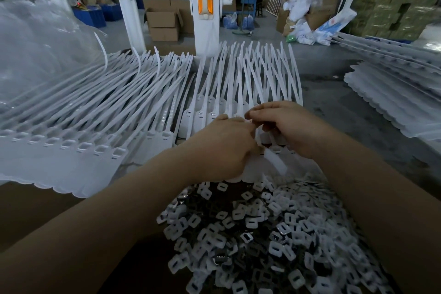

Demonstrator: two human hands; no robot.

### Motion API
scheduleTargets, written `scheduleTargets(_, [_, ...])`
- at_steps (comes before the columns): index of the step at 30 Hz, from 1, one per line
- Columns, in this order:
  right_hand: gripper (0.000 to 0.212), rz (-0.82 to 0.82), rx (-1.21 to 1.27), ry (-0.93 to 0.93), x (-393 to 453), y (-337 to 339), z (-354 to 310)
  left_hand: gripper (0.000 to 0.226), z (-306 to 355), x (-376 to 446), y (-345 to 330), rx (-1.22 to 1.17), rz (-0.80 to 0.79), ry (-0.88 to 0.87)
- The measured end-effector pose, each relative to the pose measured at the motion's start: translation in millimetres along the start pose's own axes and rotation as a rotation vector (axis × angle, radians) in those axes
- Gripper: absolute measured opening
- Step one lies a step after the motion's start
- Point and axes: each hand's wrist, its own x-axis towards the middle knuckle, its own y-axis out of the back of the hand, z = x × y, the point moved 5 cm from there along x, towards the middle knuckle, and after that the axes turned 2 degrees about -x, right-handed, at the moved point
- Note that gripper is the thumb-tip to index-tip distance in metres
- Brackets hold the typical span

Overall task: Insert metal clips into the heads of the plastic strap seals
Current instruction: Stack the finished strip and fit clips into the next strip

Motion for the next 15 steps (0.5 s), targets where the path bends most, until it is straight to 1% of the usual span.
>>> scheduleTargets(1, [0.012,0.006,-0.011,0.0,0,0,0,0.035,-7,-1,0,-0.123,-0.052,0.054])
scheduleTargets(3, [0.011,0.012,-0.011,0.003,-1,1,-1,0.032,-18,-6,6,-0.392,-0.069,0.127])
scheduleTargets(5, [0.012,0.008,0.004,0.005,-2,0,-1,0.022,-23,-13,15,-0.597,-0.078,0.117])
scheduleTargets(6, [0.012,0.008,0.006,0.005,-2,0,-1,0.017,-22,-17,18,-0.648,-0.132,0.087])
scheduleTargets(8, [0.013,0.012,0.005,0.001,-2,0,-1,0.013,-16,-22,15,-0.648,-0.335,0.041])
scheduleTargets(10, [0.014,0.013,0.004,-0.001,-2,0,-1,0.019,-11,-26,6,-0.512,-0.543,0.048])
scheduleTargets(11, [0.014,0.012,0.003,0.0,-3,0,-1,0.021,-10,-27,3,-0.445,-0.606,0.065])
scheduleTargets(13, [0.013,0.016,-0.004,-0.004,-3,0,-1,0.026,-7,-28,0,-0.385,-0.671,0.094])
scheduleTargets(15, [0.011,0.02,-0.021,-0.004,-3,-1,-1,0.028,-1,-29,1,-0.367,-0.698,0.121])
